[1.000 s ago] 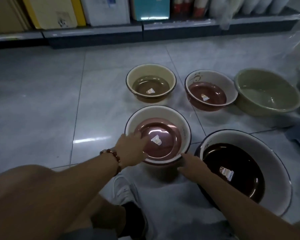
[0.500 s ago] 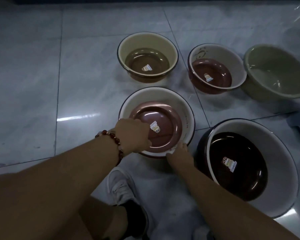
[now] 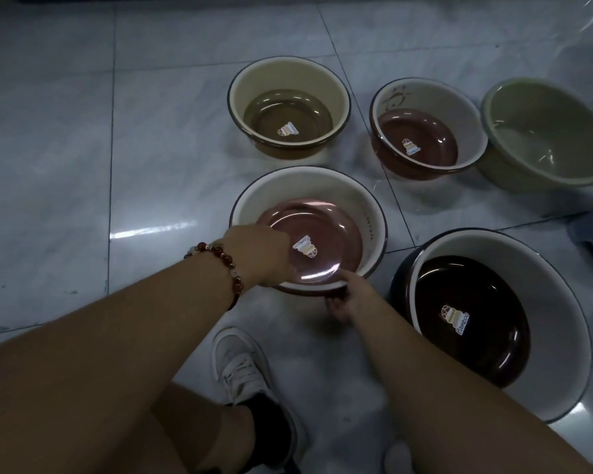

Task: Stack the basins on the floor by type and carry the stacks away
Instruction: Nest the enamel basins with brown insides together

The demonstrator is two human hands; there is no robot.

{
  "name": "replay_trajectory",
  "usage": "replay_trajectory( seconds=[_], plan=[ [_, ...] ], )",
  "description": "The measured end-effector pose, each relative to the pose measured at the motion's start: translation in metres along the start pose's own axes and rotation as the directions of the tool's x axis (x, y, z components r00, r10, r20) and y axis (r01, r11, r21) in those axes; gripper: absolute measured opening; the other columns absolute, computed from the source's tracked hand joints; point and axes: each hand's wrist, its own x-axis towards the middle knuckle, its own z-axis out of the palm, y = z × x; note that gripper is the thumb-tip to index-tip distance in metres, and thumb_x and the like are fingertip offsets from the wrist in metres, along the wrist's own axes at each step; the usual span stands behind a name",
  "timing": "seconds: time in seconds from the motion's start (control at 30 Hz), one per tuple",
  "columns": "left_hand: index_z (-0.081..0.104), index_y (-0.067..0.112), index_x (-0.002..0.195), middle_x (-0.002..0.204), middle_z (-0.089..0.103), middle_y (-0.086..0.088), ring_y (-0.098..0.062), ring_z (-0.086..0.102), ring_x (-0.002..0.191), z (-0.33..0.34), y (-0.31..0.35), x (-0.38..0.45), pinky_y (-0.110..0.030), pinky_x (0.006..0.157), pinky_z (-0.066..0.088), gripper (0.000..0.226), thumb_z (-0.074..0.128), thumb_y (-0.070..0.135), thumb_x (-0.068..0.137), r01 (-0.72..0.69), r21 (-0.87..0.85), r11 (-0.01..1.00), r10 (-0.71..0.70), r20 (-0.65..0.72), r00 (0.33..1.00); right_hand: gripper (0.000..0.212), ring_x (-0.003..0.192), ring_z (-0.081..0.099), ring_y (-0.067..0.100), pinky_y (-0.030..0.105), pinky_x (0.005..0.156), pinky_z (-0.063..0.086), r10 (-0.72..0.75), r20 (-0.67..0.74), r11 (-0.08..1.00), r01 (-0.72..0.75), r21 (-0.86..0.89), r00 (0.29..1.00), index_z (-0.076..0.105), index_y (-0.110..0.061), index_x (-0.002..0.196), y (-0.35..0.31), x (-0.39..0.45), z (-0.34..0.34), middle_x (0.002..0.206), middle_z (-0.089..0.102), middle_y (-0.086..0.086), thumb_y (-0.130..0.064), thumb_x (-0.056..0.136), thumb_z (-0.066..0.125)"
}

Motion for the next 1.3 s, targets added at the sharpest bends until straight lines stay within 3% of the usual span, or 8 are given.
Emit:
replay_trajectory(
  seconds=[0.2, 0.63, 0.7, 0.77, 0.83, 0.93, 1.17, 1.3],
  plan=[
    [0.046, 0.030, 0.141, 0.127, 0.061, -0.002, -0.027, 0.059, 0.114, -0.011, 0.000, -0.006, -0.036, 0.089, 0.049, 0.056, 0.052, 0.054, 0.091, -0.002, -0.013, 1.000, 0.001, -0.058, 0.998, 0.013, 0.064, 0.049, 0.015, 0.020, 0.043, 0.045, 0.003, -0.018, 0.993, -0.006, -0.119, 1.000, 0.055, -0.011, 0.081, -0.053, -0.038, -0.003, 0.077, 0.053, 0.004, -0.019, 0.088, 0.062],
    [0.054, 0.029, 0.134, 0.134, 0.056, -0.005, -0.026, 0.058, 0.112, -0.026, 0.027, -0.022, -0.042, 0.090, 0.051, 0.058, 0.036, 0.068, 0.094, 0.018, -0.208, 0.978, -0.076, -0.278, 0.958, 0.005, 0.058, 0.064, 0.017, 0.029, 0.057, 0.055, -0.312, -0.005, 0.948, 0.311, -0.065, 0.950, 0.066, -0.007, 0.081, -0.135, -0.155, -0.164, 0.060, 0.065, 0.004, -0.004, 0.079, 0.063],
    [0.053, 0.025, 0.136, 0.136, 0.057, -0.006, -0.026, 0.057, 0.116, -0.030, 0.044, -0.024, -0.039, 0.092, 0.049, 0.056, 0.040, 0.063, 0.096, -0.040, -0.324, 0.945, -0.064, -0.303, 0.951, 0.027, 0.067, 0.064, 0.017, 0.029, 0.077, 0.056, -0.336, -0.027, 0.940, 0.334, -0.067, 0.941, 0.065, -0.013, 0.094, -0.141, -0.166, -0.198, 0.073, 0.065, 0.002, -0.007, 0.068, 0.068],
    [0.052, 0.021, 0.137, 0.139, 0.056, -0.007, -0.026, 0.055, 0.120, -0.035, 0.067, -0.026, -0.035, 0.090, 0.044, 0.054, 0.046, 0.056, 0.097, -0.069, -0.490, 0.869, -0.084, -0.284, 0.955, 0.017, 0.072, 0.060, 0.019, 0.032, 0.097, 0.048, -0.349, -0.012, 0.935, 0.347, -0.077, 0.937, 0.064, -0.013, 0.090, -0.146, -0.178, -0.231, 0.078, 0.060, 0.003, -0.007, 0.074, 0.065],
    [0.058, 0.017, 0.129, 0.130, 0.061, -0.007, -0.022, 0.060, 0.107, -0.039, 0.087, -0.025, -0.033, 0.084, 0.045, 0.044, 0.052, 0.047, 0.097, -0.090, -0.703, 0.706, -0.098, -0.223, 0.970, 0.007, 0.072, 0.058, 0.021, 0.031, 0.088, 0.053, -0.366, -0.006, 0.926, 0.364, -0.099, 0.931, 0.062, -0.011, 0.087, -0.143, -0.190, -0.256, 0.083, 0.060, 0.006, -0.007, 0.084, 0.058],
    [0.063, 0.013, 0.115, 0.101, 0.069, -0.006, -0.019, 0.067, 0.083, -0.041, 0.123, -0.026, -0.033, 0.075, 0.052, 0.026, 0.058, 0.031, 0.097, -0.066, -0.887, 0.458, -0.053, -0.102, 0.993, 0.026, 0.075, 0.060, 0.022, 0.029, 0.068, 0.057, -0.392, -0.033, 0.916, 0.387, -0.109, 0.919, 0.062, -0.013, 0.110, -0.137, -0.198, -0.300, 0.102, 0.060, 0.011, -0.008, 0.084, 0.059],
    [0.064, 0.009, 0.103, 0.093, 0.073, -0.010, -0.020, 0.073, 0.077, -0.023, 0.190, -0.009, -0.032, 0.068, 0.056, 0.017, 0.068, 0.020, 0.091, -0.036, -0.898, 0.438, 0.068, -0.006, 0.998, 0.043, 0.086, 0.067, 0.032, 0.032, 0.051, 0.058, -0.387, -0.237, 0.920, 0.390, -0.034, 0.891, 0.061, -0.004, 0.123, -0.108, -0.178, -0.370, 0.116, 0.068, 0.018, 0.000, 0.081, 0.053],
    [0.067, 0.006, 0.100, 0.091, 0.074, -0.012, -0.020, 0.072, 0.074, -0.009, 0.213, 0.010, -0.032, 0.069, 0.056, 0.017, 0.068, 0.021, 0.091, -0.014, -0.878, 0.478, 0.091, 0.034, 0.995, 0.024, 0.073, 0.061, 0.029, 0.026, 0.039, 0.053, -0.419, -0.331, 0.904, 0.424, -0.060, 0.846, 0.060, 0.004, 0.108, -0.098, -0.164, -0.383, 0.089, 0.063, 0.019, 0.008, 0.087, 0.048]
  ],
)
